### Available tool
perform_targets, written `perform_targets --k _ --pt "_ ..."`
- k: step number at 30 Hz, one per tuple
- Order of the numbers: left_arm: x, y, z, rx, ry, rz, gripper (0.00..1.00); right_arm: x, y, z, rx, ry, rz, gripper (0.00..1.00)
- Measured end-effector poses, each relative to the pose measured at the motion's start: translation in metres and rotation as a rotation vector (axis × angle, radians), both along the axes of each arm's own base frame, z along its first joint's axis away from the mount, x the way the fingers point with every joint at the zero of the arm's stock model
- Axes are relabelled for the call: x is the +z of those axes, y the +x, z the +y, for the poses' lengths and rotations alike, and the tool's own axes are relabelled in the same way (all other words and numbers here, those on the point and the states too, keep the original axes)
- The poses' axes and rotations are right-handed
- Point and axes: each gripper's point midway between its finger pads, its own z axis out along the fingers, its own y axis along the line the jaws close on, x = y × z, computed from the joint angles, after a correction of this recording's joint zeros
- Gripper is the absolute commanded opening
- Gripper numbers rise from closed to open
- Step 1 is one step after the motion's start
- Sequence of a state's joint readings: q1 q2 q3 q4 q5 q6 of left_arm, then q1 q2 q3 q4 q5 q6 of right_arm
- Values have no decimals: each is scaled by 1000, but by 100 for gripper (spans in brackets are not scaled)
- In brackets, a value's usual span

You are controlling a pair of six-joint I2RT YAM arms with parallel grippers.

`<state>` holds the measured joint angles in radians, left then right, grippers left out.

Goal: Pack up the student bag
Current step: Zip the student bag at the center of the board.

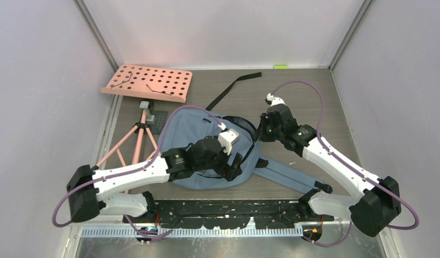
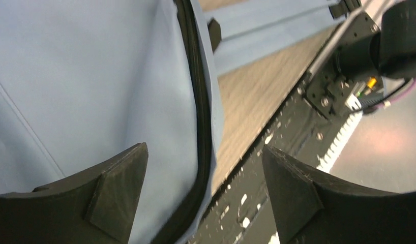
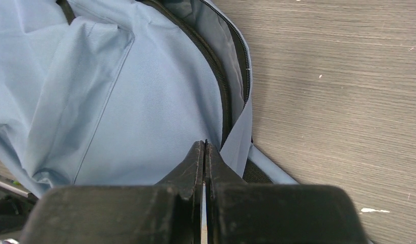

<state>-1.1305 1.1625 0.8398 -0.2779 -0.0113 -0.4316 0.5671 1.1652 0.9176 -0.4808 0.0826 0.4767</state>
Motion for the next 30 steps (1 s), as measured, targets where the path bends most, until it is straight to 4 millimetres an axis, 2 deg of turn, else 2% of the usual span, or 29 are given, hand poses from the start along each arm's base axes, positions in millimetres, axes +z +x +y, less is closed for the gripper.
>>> perform_targets --k 4,10,13,15,18,21,30 --pt "4 25 -27 29 1 -59 84 11 -6 -2 5 19 -20 0" --pt "-17 50 -51 47 44 -116 73 18 -11 -6 2 29 -32 0" --pt "-25 58 -55 56 59 -142 51 17 -13 -7 1 24 -25 1" --pt "-26 61 -58 64 56 -155 34 16 -14 -8 -1 20 -21 1" --pt "-26 64 -58 65 58 -173 13 16 -14 -10 -9 12 -21 0" --pt "-31 66 -56 69 58 -184 1 15 -14 -12 -19 4 -19 1" --pt "-41 45 -54 8 -11 -186 0 -1 -17 -11 -19 -26 30 0"
